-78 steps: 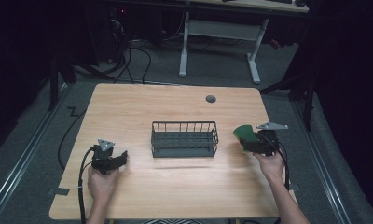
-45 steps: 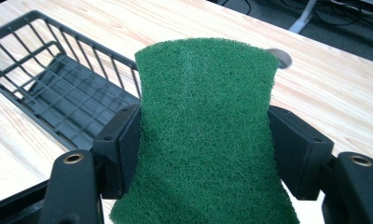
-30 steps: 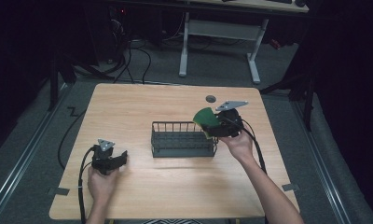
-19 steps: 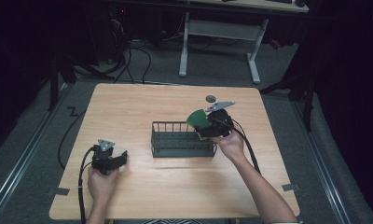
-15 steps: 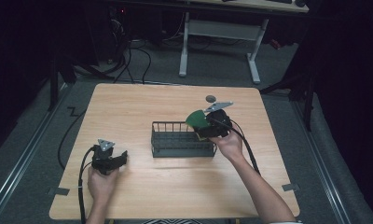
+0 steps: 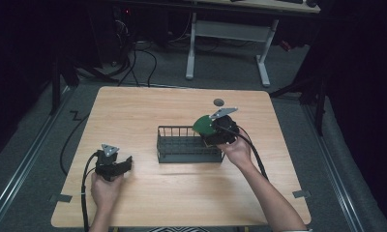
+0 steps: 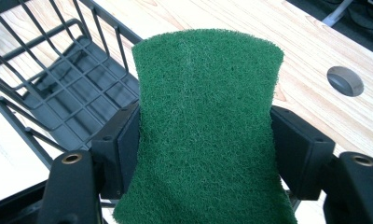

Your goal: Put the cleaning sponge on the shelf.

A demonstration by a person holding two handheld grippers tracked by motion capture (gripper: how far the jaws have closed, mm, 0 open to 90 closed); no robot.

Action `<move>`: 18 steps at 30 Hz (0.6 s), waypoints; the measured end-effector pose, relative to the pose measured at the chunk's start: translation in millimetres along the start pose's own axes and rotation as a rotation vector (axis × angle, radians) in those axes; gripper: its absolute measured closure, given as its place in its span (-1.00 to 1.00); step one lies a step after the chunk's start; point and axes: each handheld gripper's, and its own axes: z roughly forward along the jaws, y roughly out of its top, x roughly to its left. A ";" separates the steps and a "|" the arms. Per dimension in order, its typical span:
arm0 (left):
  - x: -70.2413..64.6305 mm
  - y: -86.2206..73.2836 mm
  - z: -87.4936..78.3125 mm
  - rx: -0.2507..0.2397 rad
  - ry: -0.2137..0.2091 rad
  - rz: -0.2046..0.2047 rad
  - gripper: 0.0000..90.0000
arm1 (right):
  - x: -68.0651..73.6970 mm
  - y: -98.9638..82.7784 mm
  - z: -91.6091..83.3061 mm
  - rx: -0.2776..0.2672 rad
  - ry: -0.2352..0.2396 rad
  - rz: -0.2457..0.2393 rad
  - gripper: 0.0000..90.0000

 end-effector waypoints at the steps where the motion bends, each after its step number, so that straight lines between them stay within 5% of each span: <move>1: 0.0 0.0 0.0 0.000 0.000 0.000 -0.31 | 0.7 0.1 0.0 0.003 -0.005 -0.002 -0.31; 10: 0.0 0.1 -0.2 0.003 -0.001 0.001 -0.31 | 6.7 0.0 -6.4 -0.032 -0.032 -0.011 -0.30; 18: 0.0 0.1 -0.1 0.002 0.000 0.001 -0.31 | 6.8 -3.9 -2.8 -0.004 -0.032 -0.017 -0.30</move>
